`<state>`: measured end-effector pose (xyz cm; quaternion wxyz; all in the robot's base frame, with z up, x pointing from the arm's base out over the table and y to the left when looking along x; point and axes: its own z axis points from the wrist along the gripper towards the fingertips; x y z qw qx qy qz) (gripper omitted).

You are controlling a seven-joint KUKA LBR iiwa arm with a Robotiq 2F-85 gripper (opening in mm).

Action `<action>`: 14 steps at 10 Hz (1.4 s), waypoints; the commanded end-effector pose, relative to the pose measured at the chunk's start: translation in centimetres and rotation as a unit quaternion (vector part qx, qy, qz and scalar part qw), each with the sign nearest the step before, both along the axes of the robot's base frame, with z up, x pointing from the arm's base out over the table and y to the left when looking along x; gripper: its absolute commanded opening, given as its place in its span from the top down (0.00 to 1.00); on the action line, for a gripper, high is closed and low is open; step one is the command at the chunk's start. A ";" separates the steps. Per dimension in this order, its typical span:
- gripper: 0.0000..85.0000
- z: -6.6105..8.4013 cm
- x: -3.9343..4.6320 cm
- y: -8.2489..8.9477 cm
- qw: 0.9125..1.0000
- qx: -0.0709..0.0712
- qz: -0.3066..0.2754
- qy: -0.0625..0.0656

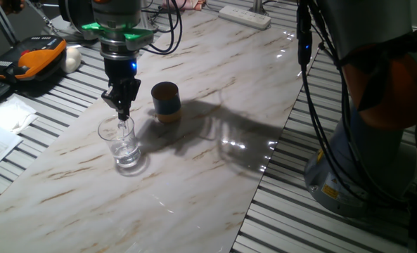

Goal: Pour the water from one cup into another empty cup

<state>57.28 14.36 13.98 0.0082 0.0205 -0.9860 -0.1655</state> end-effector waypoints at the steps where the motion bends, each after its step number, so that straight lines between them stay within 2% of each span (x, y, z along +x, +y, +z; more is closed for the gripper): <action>1: 1.00 0.0 0.01 0.0 1.000 0.000 0.000 0.001; 5: 1.00 0.3 -0.01 0.0 1.000 -0.003 0.001 0.000; 8: 1.00 1.3 -0.08 -0.1 1.000 -0.015 -0.001 -0.007; 10: 1.00 1.8 -0.11 -0.1 1.000 -0.022 0.001 -0.016; 14: 1.00 3.5 -0.22 0.1 0.998 -0.058 0.013 -0.032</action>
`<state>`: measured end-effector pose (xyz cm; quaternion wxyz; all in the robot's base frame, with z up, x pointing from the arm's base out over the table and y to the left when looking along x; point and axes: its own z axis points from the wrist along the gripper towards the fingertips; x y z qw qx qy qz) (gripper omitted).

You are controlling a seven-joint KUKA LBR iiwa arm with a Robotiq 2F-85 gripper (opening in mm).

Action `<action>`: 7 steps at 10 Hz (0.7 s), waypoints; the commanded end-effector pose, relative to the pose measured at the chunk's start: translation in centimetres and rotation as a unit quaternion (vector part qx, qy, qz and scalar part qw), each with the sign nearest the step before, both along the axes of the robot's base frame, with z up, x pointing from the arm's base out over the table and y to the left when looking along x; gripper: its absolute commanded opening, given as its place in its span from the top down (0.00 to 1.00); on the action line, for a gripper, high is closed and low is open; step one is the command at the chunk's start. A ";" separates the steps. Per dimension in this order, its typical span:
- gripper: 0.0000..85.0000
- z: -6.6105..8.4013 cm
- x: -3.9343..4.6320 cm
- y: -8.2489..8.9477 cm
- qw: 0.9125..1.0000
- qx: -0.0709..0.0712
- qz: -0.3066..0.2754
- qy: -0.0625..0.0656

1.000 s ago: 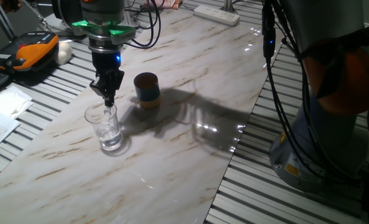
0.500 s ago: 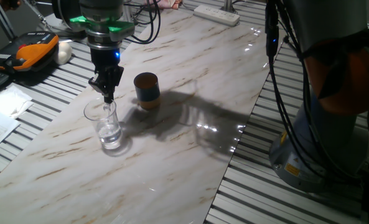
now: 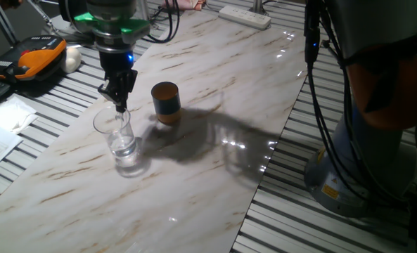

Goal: Pour the water from one cup into another empty cup

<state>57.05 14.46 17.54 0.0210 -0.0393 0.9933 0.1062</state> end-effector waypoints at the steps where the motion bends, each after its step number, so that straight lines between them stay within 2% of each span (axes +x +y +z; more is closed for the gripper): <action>1: 1.00 0.1 -0.04 0.0 1.000 -0.014 0.006 -0.007; 3: 1.00 0.2 -0.05 -0.2 1.000 -0.017 0.011 -0.015; 4: 1.00 0.4 -0.07 -0.3 0.999 -0.025 0.015 -0.020; 7: 1.00 1.1 -0.06 -1.0 0.999 -0.023 0.018 -0.022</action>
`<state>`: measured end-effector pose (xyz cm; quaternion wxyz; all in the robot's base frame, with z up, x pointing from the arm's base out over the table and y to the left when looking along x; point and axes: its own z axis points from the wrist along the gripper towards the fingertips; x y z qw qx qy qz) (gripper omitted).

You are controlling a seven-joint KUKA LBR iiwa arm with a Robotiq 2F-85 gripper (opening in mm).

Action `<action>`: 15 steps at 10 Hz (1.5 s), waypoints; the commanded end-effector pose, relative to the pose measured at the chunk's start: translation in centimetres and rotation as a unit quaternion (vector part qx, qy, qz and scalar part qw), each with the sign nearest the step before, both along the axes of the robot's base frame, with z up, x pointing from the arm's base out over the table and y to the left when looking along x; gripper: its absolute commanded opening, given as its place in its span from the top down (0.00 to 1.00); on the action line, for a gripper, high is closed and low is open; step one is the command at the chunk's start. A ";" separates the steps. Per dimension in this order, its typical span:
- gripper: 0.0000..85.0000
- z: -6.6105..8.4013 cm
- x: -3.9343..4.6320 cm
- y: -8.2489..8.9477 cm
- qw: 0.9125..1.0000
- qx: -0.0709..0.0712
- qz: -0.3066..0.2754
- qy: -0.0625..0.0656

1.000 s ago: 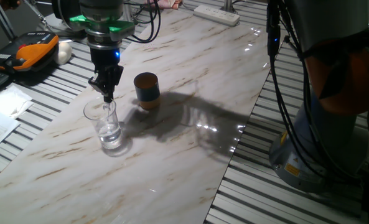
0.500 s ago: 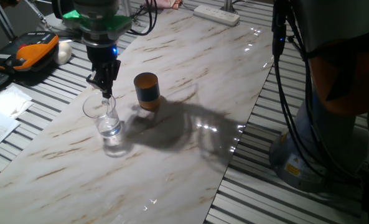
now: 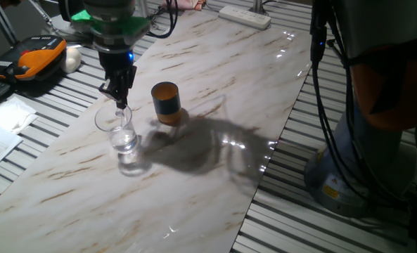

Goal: Pour the water from one cup into another empty cup

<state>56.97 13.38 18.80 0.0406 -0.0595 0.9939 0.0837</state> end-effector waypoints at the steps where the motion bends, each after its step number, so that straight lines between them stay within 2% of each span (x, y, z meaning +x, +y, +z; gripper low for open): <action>1: 1.00 0.3 -0.03 -0.2 1.000 0.001 0.000 -0.001; 2: 1.00 1.4 -0.14 -0.8 1.000 -0.002 -0.003 -0.001; 7: 1.00 3.9 -1.28 -2.6 1.000 -0.007 -0.004 -0.005; 10: 1.00 4.7 -1.92 -4.0 1.000 -0.004 -0.002 -0.009; 13: 1.00 5.1 -2.10 -4.4 1.000 -0.003 -0.009 -0.019; 15: 1.00 5.4 -2.35 -4.5 1.000 0.001 -0.014 -0.019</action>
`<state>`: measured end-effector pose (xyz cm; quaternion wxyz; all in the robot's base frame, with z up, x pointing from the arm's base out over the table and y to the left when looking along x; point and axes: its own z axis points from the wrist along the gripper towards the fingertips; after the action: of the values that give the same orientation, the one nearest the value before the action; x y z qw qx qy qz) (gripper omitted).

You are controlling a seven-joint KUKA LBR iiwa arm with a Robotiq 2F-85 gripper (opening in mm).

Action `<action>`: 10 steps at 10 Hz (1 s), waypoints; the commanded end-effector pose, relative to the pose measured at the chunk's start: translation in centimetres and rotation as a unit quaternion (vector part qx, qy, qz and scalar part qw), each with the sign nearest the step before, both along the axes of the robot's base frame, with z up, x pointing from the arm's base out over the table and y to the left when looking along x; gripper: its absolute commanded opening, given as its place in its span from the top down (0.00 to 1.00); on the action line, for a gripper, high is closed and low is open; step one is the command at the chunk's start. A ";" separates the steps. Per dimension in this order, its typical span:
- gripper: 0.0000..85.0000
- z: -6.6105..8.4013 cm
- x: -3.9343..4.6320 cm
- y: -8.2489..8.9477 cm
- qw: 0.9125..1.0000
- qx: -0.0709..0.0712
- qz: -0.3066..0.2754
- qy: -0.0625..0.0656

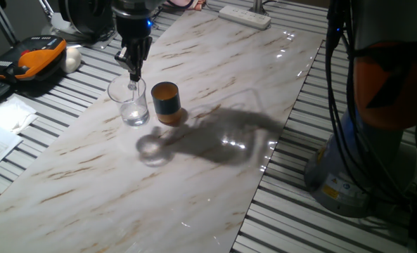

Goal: Pour the water from one cup into another empty cup

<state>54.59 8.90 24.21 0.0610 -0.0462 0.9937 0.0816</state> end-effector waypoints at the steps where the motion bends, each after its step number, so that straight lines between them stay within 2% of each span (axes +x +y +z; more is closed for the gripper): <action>1: 1.00 0.1 -0.13 0.0 1.000 -0.005 -0.001 -0.001; 2: 1.00 0.2 -0.22 -0.1 1.000 -0.011 -0.002 -0.001; 5: 1.00 0.4 -0.51 -0.2 0.999 -0.023 -0.013 0.021; 8: 1.00 1.2 -1.37 -0.4 0.999 -0.024 -0.018 0.033; 10: 1.00 1.6 -1.89 -0.5 0.998 -0.032 -0.018 0.043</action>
<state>52.64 8.37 25.80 0.0145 -0.0269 0.9984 0.0481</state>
